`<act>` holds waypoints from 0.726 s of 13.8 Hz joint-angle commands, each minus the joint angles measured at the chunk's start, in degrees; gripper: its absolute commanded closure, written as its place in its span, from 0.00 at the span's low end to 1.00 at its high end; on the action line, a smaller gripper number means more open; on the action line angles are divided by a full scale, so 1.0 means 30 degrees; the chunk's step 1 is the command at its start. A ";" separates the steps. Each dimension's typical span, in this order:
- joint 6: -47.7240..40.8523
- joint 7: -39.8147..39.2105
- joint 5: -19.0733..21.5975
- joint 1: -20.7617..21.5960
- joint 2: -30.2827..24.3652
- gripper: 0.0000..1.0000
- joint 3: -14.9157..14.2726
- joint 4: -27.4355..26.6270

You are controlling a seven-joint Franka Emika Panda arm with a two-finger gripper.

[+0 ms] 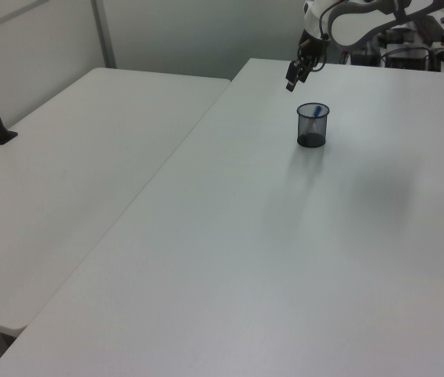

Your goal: Insert the marker

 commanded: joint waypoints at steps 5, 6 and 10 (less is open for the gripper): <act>-1.3942 -0.0944 0.0759 0.0419 -0.2801 0.00 0.0897 0.3187; -1.4939 -0.0917 0.1312 0.0419 -0.3414 0.00 0.1219 0.3187; -1.7173 -0.0712 0.1231 0.1378 -0.4210 0.00 0.1633 0.3188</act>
